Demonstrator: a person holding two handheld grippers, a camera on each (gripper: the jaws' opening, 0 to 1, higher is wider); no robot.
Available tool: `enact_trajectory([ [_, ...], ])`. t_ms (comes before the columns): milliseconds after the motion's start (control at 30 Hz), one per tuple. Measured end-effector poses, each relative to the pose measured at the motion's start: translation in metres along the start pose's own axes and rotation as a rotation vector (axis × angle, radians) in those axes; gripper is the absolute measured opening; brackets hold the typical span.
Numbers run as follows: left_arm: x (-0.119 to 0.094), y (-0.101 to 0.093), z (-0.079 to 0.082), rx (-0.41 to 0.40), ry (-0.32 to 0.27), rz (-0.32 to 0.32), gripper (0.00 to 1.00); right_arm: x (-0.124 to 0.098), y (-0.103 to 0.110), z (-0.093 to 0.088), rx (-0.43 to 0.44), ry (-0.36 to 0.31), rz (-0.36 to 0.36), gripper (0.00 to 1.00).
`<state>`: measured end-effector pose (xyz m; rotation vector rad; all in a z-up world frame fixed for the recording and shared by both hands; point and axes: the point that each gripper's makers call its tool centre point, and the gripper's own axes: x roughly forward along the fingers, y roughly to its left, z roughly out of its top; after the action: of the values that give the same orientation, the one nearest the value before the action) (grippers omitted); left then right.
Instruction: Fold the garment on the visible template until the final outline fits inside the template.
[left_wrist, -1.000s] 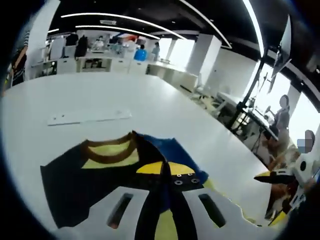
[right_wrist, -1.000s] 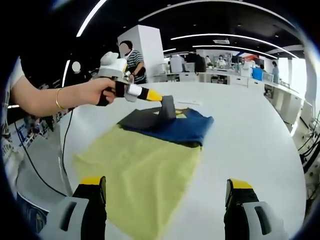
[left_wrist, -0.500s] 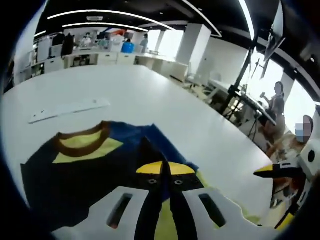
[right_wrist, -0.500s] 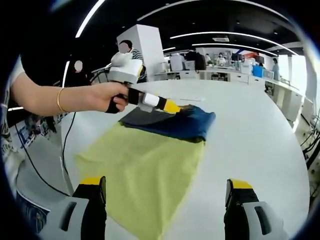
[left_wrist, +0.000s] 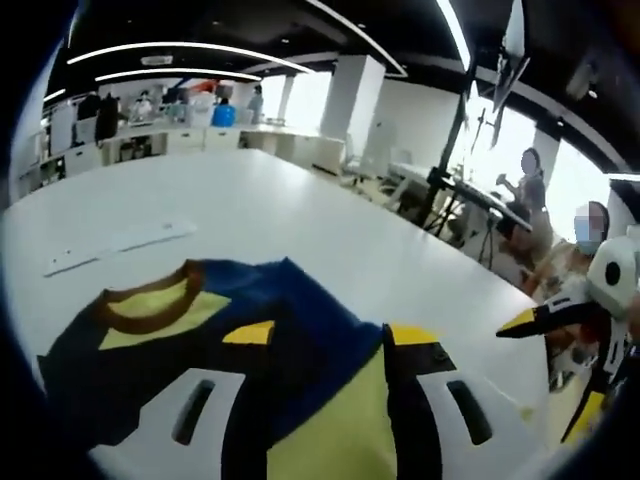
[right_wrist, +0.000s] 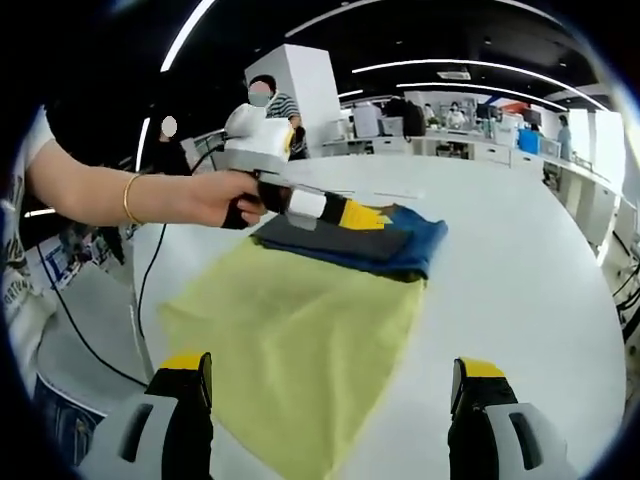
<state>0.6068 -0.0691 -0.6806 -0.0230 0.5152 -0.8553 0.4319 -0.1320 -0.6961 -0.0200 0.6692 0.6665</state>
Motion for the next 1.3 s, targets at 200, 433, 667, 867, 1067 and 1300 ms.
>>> enact_trajectory([
  [200,-0.028,0.016,-0.004,0.021,-0.02,0.011,0.66,-0.001,0.005,0.005,-0.02,0.0,0.024,0.99],
  [433,-0.06,0.028,-0.013,0.067,-0.009,0.025,0.8,-0.002,0.011,0.008,-0.06,0.02,0.059,0.99],
  [667,-0.095,0.033,-0.021,0.08,-0.017,0.02,0.9,-0.002,0.02,0.004,-0.088,0.047,0.11,0.99],
  [867,-0.119,0.032,-0.03,0.078,-0.022,0.005,0.99,-0.004,0.022,0.003,-0.136,0.074,0.131,0.99],
  [1067,-0.141,0.027,-0.041,0.078,-0.019,-0.009,0.99,-0.006,0.024,-0.002,-0.173,0.1,0.149,0.99],
  [1300,-0.172,0.022,-0.064,0.065,0.013,-0.017,0.99,-0.007,0.021,-0.008,-0.197,0.127,0.139,0.99],
])
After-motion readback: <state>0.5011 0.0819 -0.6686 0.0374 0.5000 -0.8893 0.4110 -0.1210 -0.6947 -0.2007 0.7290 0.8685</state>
